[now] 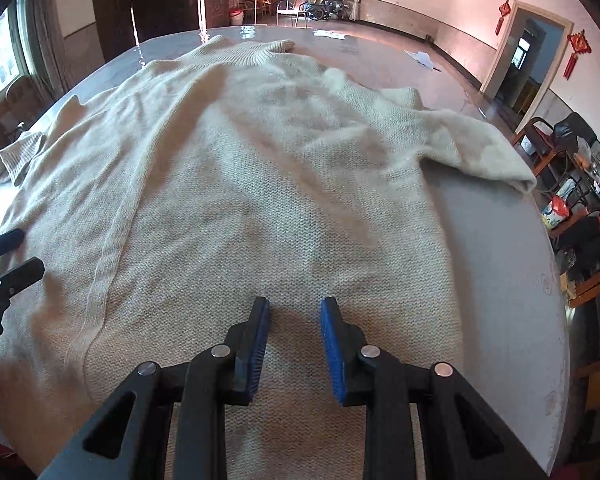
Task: Fold clothes
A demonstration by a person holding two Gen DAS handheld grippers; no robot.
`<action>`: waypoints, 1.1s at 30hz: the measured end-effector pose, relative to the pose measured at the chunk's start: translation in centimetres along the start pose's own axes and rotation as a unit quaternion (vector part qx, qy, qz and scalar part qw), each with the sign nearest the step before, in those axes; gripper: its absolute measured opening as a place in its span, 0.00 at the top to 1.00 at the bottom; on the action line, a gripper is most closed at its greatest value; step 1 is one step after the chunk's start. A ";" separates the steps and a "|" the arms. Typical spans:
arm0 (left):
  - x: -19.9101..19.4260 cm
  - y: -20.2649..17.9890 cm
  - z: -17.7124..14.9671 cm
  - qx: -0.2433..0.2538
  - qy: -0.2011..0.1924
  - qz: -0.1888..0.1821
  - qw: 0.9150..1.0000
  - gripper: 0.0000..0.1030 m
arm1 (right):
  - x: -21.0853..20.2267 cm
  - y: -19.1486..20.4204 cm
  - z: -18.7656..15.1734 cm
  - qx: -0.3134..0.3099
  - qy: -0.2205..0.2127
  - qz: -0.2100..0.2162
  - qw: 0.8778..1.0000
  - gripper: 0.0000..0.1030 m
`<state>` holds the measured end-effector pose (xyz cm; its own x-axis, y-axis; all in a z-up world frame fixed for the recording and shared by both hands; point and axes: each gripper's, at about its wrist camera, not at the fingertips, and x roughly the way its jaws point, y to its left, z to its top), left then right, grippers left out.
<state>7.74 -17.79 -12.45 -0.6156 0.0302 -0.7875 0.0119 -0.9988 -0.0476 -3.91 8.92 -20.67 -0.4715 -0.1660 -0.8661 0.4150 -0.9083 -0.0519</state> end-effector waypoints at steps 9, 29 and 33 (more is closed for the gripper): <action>-0.9 3.6 -0.8 0.064 0.003 -0.035 0.997 0.14 | -1.2 2.9 -2.6 0.012 0.004 -0.033 0.999 0.71; 1.2 11.5 12.0 -0.026 -0.079 0.088 0.993 0.15 | -0.4 -1.1 7.4 0.007 -0.033 -0.051 0.998 0.69; 6.3 12.7 14.9 -0.018 -0.036 0.142 0.989 0.15 | 3.7 -2.6 12.2 0.006 -0.024 -0.059 0.998 0.69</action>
<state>-7.74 -30.87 -8.79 -0.6380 -0.2552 -0.7265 0.2193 -0.9646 0.1462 -16.21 5.97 -17.67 -0.5542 -0.0754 -0.8290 0.3443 -0.9274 -0.1459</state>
